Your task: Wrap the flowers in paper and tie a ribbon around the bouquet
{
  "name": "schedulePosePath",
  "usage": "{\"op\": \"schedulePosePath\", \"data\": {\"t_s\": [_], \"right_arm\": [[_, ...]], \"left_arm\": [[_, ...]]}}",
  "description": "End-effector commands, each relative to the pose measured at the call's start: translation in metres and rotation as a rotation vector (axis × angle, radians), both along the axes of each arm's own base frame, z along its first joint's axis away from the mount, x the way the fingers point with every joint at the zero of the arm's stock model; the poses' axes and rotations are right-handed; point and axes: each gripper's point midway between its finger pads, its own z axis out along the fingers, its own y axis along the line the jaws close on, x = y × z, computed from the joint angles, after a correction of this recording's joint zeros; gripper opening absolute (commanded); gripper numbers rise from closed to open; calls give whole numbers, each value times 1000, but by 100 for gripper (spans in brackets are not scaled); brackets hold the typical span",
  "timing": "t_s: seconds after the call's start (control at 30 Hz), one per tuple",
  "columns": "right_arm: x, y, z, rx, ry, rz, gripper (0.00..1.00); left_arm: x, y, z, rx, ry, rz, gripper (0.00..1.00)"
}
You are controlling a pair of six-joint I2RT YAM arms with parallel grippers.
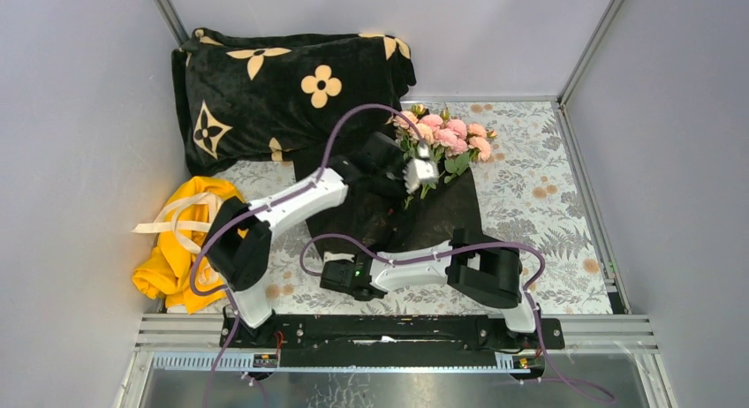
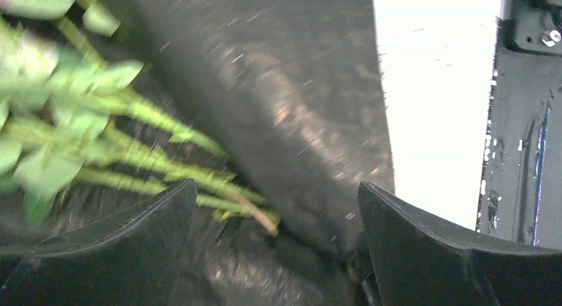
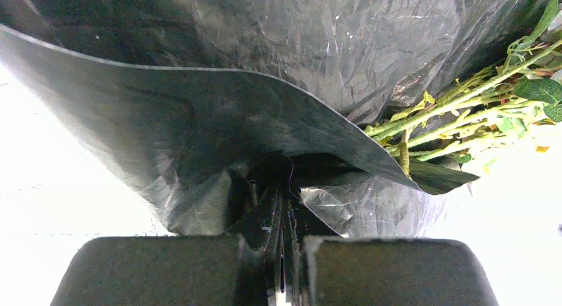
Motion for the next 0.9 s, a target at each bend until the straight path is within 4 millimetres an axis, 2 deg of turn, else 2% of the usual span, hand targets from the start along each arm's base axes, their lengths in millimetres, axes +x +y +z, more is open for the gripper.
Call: {"op": "schedulePosePath", "data": {"t_s": [0.0, 0.07, 0.2, 0.4, 0.5, 0.6, 0.67, 0.77, 0.87], "right_arm": [[-7, 14, -7, 29, 52, 9, 0], [-7, 12, -6, 28, 49, 5, 0], [-7, 8, -5, 27, 45, 0, 0], [-9, 2, -7, 31, 46, -15, 0], [-9, 1, -6, 34, 47, -20, 0], [-10, 1, -5, 35, 46, -21, 0], [-10, 1, -4, 36, 45, -20, 0], [-10, 0, -4, 38, 46, -22, 0], [-11, -1, -5, 37, 54, -26, 0]], "left_arm": [[-31, -26, -22, 104, -126, -174, 99], [-34, -32, -39, 144, -134, -187, 99], [-39, -36, -60, 204, -214, -210, 99], [-36, -41, -70, 264, -485, -190, 99], [-33, -42, -77, 303, -548, -161, 99], [-37, -41, -80, 331, -595, -151, 99], [-34, -40, -81, 375, -697, -208, 99], [-18, -40, -76, 397, -779, -119, 99], [2, -46, -55, 384, -794, 21, 95]]}}
